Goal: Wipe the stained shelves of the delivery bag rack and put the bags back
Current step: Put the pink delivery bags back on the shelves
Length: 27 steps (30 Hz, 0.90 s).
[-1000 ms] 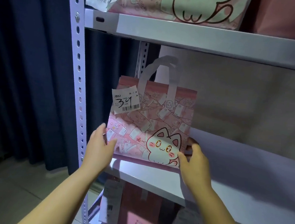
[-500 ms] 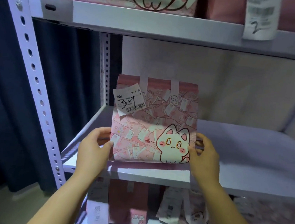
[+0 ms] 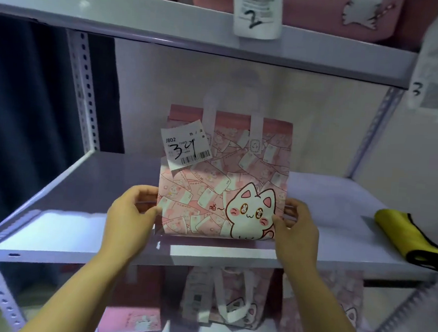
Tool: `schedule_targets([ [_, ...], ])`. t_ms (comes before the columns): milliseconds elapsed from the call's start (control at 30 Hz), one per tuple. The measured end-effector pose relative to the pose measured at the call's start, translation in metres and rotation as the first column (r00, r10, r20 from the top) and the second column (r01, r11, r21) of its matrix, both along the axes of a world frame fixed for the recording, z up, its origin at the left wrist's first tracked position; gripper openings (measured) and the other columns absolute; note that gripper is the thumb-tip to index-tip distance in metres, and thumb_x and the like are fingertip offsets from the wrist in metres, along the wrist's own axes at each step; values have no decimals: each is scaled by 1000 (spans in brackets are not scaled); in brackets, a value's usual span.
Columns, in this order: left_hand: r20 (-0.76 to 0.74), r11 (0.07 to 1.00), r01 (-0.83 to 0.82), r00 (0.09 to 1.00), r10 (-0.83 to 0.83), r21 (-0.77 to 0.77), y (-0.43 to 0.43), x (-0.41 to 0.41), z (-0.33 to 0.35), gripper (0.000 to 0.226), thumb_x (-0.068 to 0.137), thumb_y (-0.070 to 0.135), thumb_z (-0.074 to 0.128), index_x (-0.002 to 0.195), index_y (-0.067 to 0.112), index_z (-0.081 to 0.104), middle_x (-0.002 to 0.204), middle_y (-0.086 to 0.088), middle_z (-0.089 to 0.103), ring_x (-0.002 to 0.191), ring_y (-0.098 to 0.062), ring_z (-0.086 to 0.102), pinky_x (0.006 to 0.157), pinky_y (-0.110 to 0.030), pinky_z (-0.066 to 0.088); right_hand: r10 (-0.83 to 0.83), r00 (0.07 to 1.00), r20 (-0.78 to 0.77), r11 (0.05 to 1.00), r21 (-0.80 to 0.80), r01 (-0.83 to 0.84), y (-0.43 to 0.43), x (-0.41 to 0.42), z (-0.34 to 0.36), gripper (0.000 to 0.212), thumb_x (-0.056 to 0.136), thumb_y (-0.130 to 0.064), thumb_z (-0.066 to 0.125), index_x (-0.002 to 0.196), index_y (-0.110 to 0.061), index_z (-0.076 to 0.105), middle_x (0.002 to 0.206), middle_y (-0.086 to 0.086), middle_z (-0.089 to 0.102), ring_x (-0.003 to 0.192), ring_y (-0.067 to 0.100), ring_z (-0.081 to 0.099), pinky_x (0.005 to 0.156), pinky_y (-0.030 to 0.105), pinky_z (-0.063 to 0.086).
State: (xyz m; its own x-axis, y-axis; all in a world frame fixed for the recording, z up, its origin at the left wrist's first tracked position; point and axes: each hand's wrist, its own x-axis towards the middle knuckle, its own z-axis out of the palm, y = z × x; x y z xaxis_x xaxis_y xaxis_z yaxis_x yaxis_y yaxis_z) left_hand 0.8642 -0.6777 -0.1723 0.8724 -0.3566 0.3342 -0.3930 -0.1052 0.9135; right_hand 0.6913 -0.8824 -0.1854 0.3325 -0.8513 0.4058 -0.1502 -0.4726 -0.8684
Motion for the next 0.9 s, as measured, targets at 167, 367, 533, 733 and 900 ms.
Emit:
schedule_targets([
  [167,-16,1000,-29,999,29,-1,-45,-23,-1,33,80,-1,65,85,31,62,88,14,69,83,-3,65,73,-33,57,16,1000,-4,1000,22,-16,-46,-22,2,31,87,-5,58,100,-33,53,90,-21,61,85,-2,59,61,17,47],
  [367,-19,997,-70,997,71,9,-84,-47,-8,27,82,3,65,91,28,61,93,14,68,87,-6,65,72,-30,55,72,997,-11,996,52,-71,-87,-41,-2,33,87,-4,56,95,-36,52,90,-18,62,83,2,61,66,29,55],
  [533,6,994,-108,994,108,-3,-102,-63,-14,24,84,6,65,92,27,60,94,15,67,86,-1,63,66,-17,48,125,991,-51,992,14,-125,-111,-51,-6,29,89,-7,56,99,-34,50,90,-21,58,80,0,59,67,25,53],
  [733,56,987,-159,986,159,-4,-117,-80,-23,23,85,11,65,100,27,60,92,19,64,87,4,60,69,-17,48,194,978,-71,981,36,-192,-129,-62,-14,24,92,-15,55,108,-32,51,91,-23,57,77,-7,57,54,7,43],
  [900,94,981,-192,978,188,33,-123,-91,-29,28,85,18,65,111,27,62,101,13,64,87,8,57,67,-10,42,230,971,-70,973,50,-227,-135,-70,-15,27,90,-20,59,115,-30,53,96,-17,59,76,-10,56,49,5,42],
])
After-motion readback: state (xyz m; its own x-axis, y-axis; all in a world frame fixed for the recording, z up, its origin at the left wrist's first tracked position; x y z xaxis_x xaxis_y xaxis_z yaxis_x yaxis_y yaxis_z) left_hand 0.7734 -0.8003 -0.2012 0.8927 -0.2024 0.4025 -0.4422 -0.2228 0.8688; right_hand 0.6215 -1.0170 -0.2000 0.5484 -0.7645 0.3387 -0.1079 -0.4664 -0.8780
